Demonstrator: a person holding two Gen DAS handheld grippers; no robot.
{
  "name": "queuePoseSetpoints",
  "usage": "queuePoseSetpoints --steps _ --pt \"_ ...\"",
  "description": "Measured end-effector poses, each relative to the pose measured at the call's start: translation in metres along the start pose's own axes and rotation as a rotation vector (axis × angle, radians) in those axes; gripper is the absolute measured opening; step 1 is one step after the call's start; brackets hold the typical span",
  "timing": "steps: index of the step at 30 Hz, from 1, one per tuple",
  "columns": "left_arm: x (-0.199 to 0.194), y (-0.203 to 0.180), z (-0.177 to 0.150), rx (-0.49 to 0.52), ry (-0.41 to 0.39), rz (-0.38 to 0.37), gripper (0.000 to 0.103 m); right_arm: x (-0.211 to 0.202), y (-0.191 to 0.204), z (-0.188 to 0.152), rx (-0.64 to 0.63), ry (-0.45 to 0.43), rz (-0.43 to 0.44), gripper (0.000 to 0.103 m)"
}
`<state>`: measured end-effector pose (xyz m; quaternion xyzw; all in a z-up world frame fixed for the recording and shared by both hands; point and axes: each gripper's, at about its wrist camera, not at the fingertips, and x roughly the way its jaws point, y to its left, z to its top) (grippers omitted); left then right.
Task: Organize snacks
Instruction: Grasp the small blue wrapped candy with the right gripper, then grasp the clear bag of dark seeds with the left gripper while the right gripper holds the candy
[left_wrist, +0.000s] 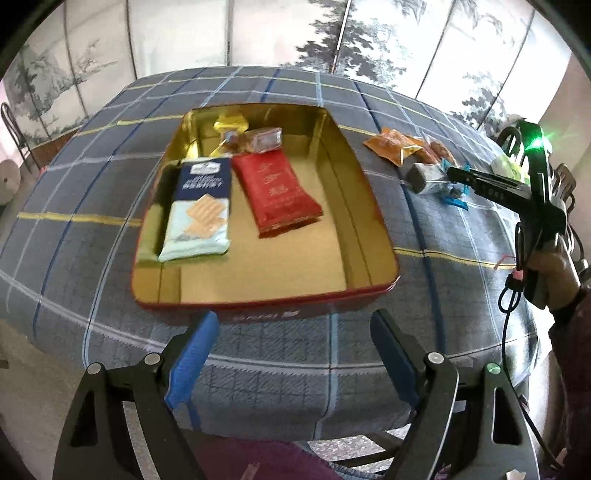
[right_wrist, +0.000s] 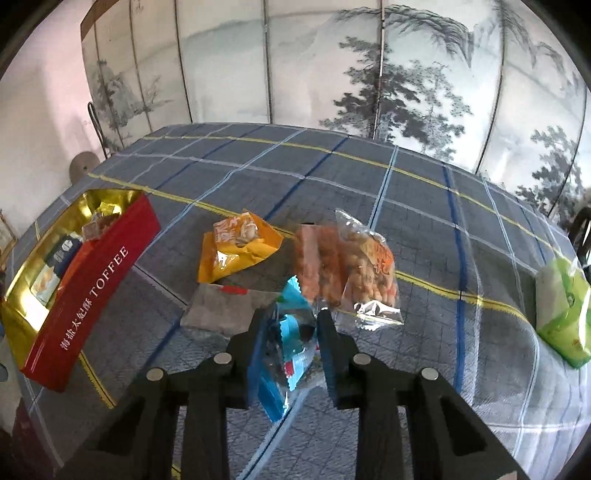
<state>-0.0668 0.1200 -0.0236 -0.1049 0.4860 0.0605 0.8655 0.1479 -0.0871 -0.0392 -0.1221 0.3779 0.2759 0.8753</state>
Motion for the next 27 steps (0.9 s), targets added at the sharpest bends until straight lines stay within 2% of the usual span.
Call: queuePoseSetpoints --steps 4,6,11,13,15,21,23,27 --pt "-0.001 -0.016 0.014 0.035 0.003 -0.022 0.083 -0.029 -0.022 -0.006 0.083 -0.056 0.034 0.024" --pt "-0.009 -0.032 0.024 0.088 -0.021 -0.034 0.083 -0.052 -0.044 -0.018 0.141 -0.1 0.009 0.024" --pt "-0.017 -0.073 0.049 0.242 -0.054 -0.137 0.087 -0.077 -0.117 -0.067 0.273 -0.066 -0.158 0.024" --pt "-0.014 -0.088 0.063 0.302 -0.065 -0.234 0.087 -0.08 -0.138 -0.084 0.315 -0.045 -0.205 0.024" --pt "-0.007 -0.101 0.075 0.372 -0.064 -0.28 0.087 -0.081 -0.15 -0.1 0.328 -0.027 -0.243 0.024" --pt "0.03 -0.149 0.111 0.638 -0.009 -0.352 0.087 -0.083 -0.161 -0.116 0.379 -0.074 -0.221 0.025" --pt "0.045 -0.163 0.121 0.711 0.034 -0.396 0.087 -0.081 -0.165 -0.117 0.387 -0.074 -0.213 0.025" --pt "0.072 -0.184 0.13 0.861 0.117 -0.413 0.084 -0.082 -0.172 -0.122 0.422 -0.085 -0.177 0.025"
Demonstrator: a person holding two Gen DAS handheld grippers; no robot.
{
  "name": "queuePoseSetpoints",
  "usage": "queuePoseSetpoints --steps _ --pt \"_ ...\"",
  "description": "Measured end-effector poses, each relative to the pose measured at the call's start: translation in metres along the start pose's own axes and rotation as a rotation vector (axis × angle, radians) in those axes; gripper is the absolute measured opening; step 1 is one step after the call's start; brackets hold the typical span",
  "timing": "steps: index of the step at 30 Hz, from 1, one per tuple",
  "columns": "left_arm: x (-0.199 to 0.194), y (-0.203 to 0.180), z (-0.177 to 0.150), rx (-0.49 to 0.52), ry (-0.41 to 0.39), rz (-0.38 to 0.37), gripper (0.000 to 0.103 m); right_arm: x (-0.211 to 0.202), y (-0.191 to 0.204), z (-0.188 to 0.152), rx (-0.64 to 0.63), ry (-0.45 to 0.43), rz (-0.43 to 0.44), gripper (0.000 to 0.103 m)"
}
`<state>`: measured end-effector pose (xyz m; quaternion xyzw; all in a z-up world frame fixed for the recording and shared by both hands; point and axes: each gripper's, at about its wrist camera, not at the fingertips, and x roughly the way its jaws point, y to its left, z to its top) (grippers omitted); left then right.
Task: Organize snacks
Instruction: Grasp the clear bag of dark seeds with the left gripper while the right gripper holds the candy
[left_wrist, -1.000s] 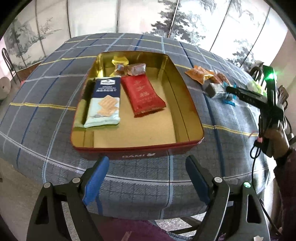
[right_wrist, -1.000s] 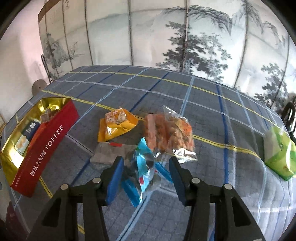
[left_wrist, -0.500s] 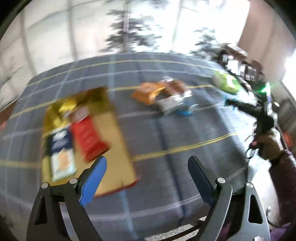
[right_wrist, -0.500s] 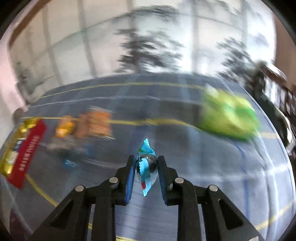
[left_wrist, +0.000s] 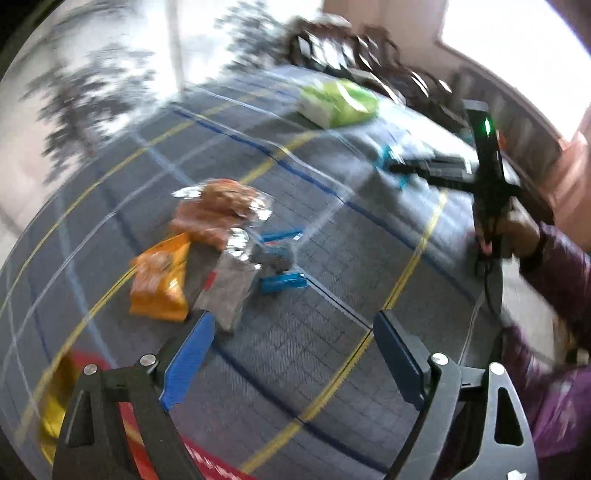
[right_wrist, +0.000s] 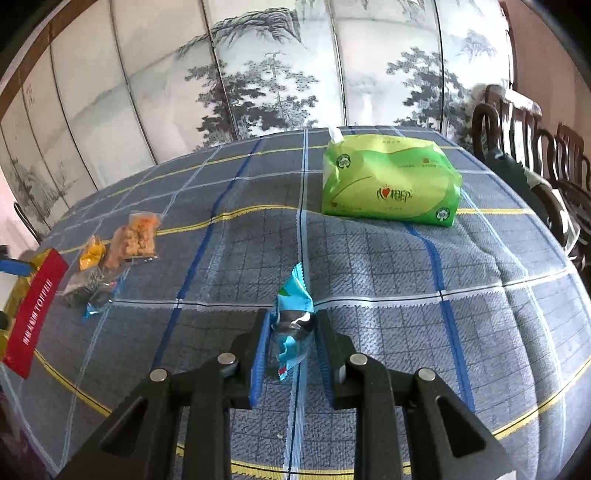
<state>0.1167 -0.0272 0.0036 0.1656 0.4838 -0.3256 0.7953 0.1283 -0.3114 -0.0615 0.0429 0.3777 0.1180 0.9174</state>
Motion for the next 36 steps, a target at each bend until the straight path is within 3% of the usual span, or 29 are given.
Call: queuePoseSetpoints --steps 3,8,12,19,21,24,27,29,34,36 --pt "0.02 0.004 0.011 0.071 0.047 0.02 0.076 0.001 0.0 0.001 0.011 0.001 0.012 0.025" --pt "0.048 0.02 0.02 0.112 0.121 -0.004 0.053 0.002 -0.003 0.001 0.031 0.0 0.026 0.025" --pt "0.058 0.028 0.023 0.179 0.127 0.05 0.049 0.003 -0.006 0.001 0.047 0.0 0.039 0.025" --pt "0.067 0.035 0.024 0.21 0.173 0.001 0.053 0.002 -0.008 0.001 0.059 -0.001 0.043 0.026" --pt "0.079 0.039 0.019 0.175 0.232 -0.043 0.041 0.003 -0.009 0.001 0.064 0.0 0.042 0.026" --pt "0.081 0.037 0.009 0.196 0.188 -0.023 0.044 0.003 -0.01 0.001 0.067 0.0 0.042 0.026" --pt "0.084 0.041 0.006 0.147 0.168 -0.028 0.042 0.003 -0.01 0.001 0.067 0.002 0.043 0.026" --pt "0.085 0.042 0.006 0.095 0.161 0.009 0.031 0.005 -0.01 0.002 0.066 0.006 0.043 0.026" --pt "0.076 0.023 0.0 -0.162 0.137 0.107 0.031 0.005 -0.011 0.002 0.069 0.008 0.04 0.026" --pt "0.06 0.018 -0.009 -0.325 0.105 0.057 0.031 0.008 -0.012 0.002 0.071 0.022 0.027 0.027"
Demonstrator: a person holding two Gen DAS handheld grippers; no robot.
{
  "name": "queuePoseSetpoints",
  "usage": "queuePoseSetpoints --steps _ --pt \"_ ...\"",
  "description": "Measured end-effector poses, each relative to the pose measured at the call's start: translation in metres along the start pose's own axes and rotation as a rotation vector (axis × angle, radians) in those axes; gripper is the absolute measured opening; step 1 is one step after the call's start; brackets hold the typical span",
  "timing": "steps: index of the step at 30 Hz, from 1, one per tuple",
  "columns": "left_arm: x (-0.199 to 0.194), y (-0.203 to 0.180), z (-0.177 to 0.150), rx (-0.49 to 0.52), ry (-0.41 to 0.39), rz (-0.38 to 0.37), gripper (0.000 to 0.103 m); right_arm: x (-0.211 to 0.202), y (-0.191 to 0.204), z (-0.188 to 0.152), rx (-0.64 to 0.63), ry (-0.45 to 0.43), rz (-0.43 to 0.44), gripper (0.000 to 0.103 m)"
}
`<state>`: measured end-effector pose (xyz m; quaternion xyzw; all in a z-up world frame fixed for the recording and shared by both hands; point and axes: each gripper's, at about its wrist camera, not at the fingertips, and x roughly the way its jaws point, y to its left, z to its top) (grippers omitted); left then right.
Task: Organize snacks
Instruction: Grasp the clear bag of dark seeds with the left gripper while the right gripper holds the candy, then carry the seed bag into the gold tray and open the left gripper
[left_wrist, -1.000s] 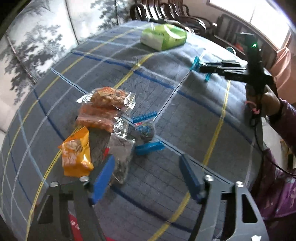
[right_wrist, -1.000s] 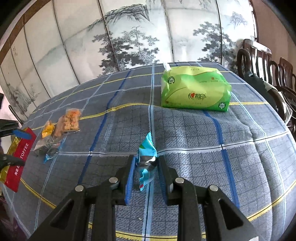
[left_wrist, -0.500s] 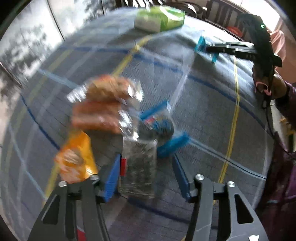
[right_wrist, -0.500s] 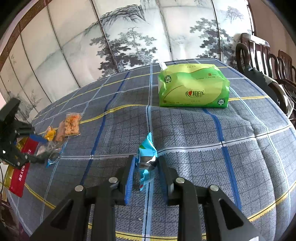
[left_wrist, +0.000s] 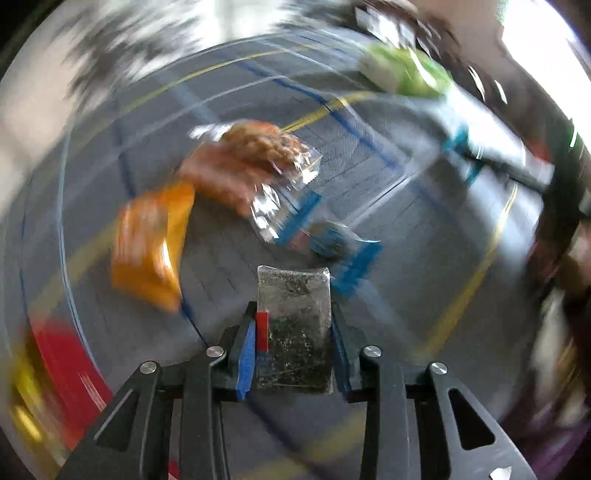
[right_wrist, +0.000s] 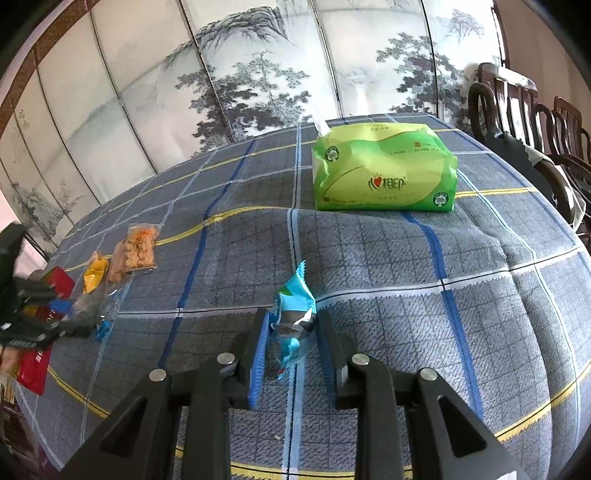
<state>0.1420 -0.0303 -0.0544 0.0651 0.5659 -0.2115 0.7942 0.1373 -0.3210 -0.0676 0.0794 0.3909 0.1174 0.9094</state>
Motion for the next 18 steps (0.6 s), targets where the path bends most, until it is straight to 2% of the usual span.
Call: queuePoseSetpoints --steps 1,2,8,11,18 --pt "-0.009 -0.002 -0.012 -0.096 -0.015 -0.068 0.031 0.002 0.0 0.0 0.001 0.011 -0.009 0.027" --pt "-0.015 -0.006 -0.02 -0.142 -0.028 -0.099 0.031 0.004 0.0 0.001 0.0 0.017 -0.012 0.028" --pt "-0.05 -0.024 -0.084 -0.357 -0.153 -0.147 0.031 0.008 0.006 0.0 -0.031 0.035 -0.053 0.028" --pt "-0.072 -0.016 -0.105 -0.415 -0.204 -0.111 0.031 0.008 0.007 0.0 -0.036 0.036 -0.066 0.027" --pt "-0.125 0.021 -0.146 -0.479 -0.307 0.048 0.031 0.006 0.011 -0.001 -0.06 0.038 -0.106 0.027"
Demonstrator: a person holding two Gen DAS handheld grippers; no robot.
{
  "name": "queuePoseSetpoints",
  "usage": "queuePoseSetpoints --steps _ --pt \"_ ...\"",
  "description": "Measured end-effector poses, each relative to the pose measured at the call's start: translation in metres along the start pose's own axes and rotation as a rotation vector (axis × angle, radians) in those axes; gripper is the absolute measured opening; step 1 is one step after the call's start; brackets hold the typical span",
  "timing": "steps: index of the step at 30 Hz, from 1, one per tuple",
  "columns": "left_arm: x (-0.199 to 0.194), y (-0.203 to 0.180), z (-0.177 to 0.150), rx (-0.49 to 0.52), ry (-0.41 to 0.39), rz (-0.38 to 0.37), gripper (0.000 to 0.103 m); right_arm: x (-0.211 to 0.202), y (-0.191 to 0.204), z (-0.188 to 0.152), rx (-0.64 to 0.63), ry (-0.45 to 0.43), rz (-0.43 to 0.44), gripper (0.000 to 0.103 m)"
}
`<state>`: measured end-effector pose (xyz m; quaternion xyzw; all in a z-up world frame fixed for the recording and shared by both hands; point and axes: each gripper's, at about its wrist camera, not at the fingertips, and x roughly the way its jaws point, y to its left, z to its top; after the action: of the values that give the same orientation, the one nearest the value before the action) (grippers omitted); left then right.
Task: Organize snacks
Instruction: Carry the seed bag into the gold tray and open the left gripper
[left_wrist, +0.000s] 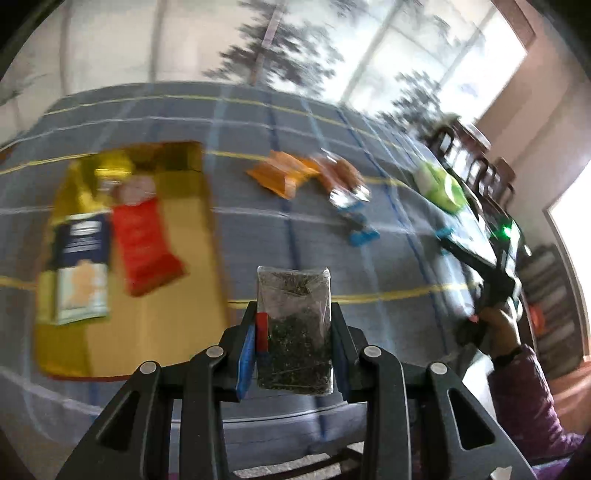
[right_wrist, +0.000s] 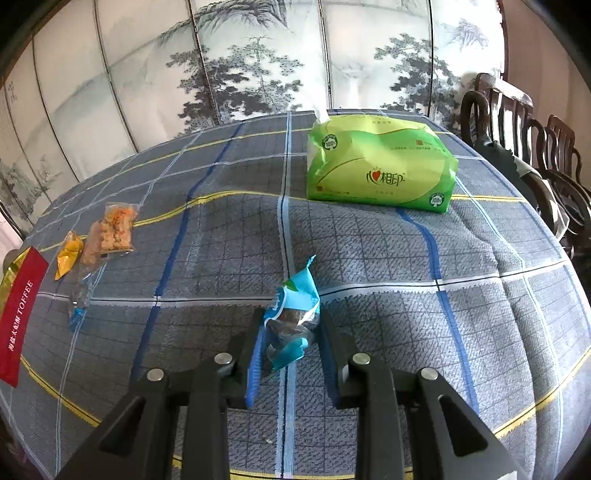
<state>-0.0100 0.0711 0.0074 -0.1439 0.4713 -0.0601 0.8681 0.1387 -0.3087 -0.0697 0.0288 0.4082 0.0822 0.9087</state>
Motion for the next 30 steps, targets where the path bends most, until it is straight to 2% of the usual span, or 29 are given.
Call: queuePoseSetpoints --steps 5,10,18,30 --pt "-0.019 0.04 0.0 -0.052 -0.053 0.09 0.031 0.0 0.002 0.0 -0.014 0.003 -0.018 0.027" --pt "-0.026 0.066 -0.001 -0.092 -0.063 0.127 0.031 0.0 0.002 0.001 -0.015 0.003 -0.02 0.027" --pt "-0.021 0.071 -0.007 -0.062 -0.09 0.217 0.031 0.0 0.002 0.0 -0.016 0.003 -0.022 0.027" --pt "-0.013 0.075 -0.009 -0.03 -0.099 0.282 0.031 0.0 0.002 0.0 -0.018 0.004 -0.024 0.027"
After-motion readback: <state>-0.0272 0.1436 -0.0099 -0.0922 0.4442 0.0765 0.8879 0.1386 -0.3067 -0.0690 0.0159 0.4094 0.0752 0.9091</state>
